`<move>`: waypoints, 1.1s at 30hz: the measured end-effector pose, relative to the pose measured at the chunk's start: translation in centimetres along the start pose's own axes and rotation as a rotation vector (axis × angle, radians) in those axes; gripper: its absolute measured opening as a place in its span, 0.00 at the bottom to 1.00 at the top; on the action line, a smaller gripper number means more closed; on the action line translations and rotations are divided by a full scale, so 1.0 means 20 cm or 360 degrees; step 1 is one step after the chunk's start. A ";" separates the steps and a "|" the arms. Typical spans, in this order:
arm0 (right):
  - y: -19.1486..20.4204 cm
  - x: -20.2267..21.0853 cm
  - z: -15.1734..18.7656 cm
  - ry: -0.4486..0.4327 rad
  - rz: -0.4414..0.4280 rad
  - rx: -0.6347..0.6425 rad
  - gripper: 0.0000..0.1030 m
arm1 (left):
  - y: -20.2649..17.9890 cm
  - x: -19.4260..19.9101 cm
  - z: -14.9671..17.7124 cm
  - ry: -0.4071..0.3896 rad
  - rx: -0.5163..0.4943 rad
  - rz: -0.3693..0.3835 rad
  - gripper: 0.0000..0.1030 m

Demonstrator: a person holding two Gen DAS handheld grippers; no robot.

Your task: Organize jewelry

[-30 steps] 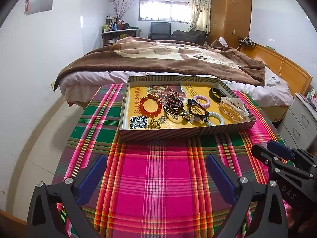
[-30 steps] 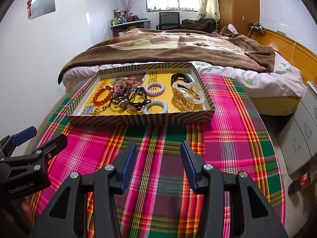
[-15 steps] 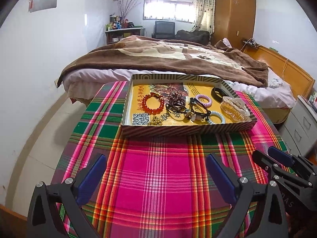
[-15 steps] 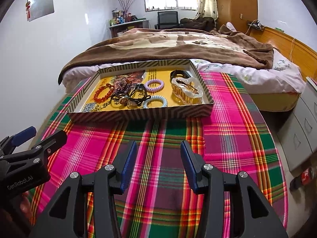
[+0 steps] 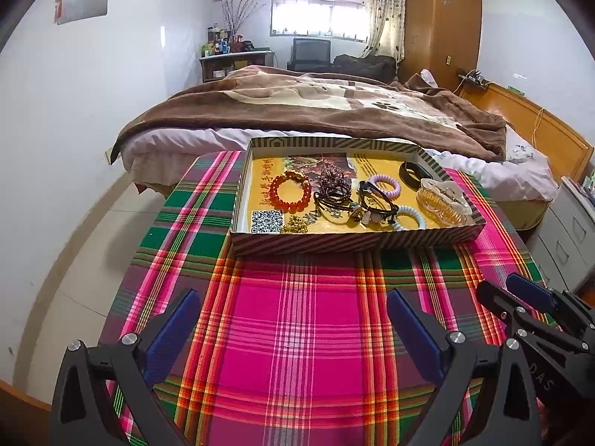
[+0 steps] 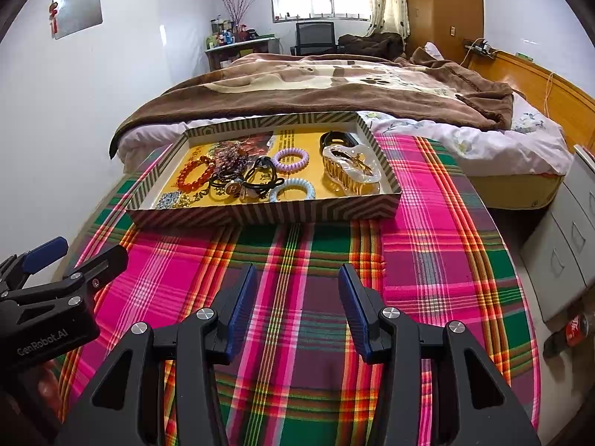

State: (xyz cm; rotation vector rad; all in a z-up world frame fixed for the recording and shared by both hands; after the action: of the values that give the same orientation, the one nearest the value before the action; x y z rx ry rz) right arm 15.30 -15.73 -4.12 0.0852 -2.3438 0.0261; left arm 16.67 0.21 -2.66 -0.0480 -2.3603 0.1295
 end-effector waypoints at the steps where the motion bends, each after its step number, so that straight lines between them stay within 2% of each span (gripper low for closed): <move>1: 0.00 0.00 0.00 0.0001 0.0001 0.0000 0.45 | 0.00 0.00 0.00 -0.0003 0.0001 -0.0002 0.98; 18: 0.00 0.00 0.01 0.0007 -0.0009 -0.0010 0.45 | 0.00 0.01 -0.01 -0.0026 -0.0003 -0.0036 0.98; 23: 0.00 0.00 0.01 0.0008 -0.0007 -0.0013 0.45 | 0.00 0.03 -0.01 -0.0044 0.0029 0.0006 0.98; 27: 0.00 0.00 0.01 0.0008 -0.0008 -0.0012 0.45 | -0.02 0.03 -0.02 -0.0065 -0.0008 -0.0046 0.98; 33: 0.00 0.00 0.01 0.0009 -0.0006 -0.0013 0.45 | -0.02 0.03 -0.01 -0.0069 -0.0022 -0.0044 0.98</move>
State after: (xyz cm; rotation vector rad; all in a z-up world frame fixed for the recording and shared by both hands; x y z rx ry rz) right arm 15.15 -15.76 -4.30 0.0853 -2.3382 0.0153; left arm 16.44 -0.12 -1.98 -0.0192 -2.4044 0.1015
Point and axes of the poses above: each gripper's, at about its wrist camera, not at the fingertips, and x roughly against the way its jaws point, y to its left, z to its underside, the point moved 5 cm from there along -x, roughly the way its jaws point, and after that the axes turned 6 degrees about x, right-handed, at the moved point
